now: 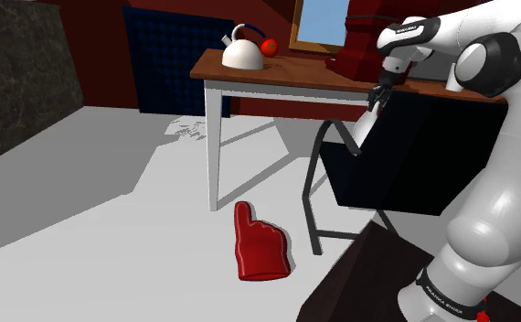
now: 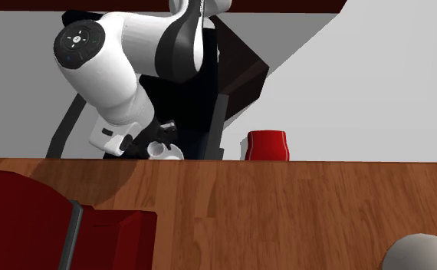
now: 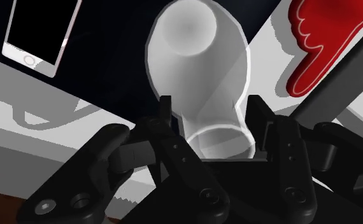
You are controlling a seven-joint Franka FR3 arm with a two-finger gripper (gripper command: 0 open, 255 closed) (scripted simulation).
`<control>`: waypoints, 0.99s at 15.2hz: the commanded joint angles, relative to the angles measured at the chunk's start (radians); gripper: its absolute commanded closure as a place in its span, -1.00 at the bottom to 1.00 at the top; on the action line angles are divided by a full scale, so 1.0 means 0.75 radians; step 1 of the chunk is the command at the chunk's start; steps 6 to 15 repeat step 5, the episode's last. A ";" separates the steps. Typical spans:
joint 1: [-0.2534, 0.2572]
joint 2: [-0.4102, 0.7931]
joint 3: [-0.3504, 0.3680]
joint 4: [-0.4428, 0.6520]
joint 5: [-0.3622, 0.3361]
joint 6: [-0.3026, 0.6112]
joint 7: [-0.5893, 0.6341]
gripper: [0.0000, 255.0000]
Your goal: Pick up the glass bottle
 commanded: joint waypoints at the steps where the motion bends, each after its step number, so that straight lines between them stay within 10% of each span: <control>1: -0.003 0.005 -0.001 0.044 0.001 -0.039 0.004 1.00; 15: -0.006 0.009 -0.002 0.088 0.002 -0.079 0.005 1.00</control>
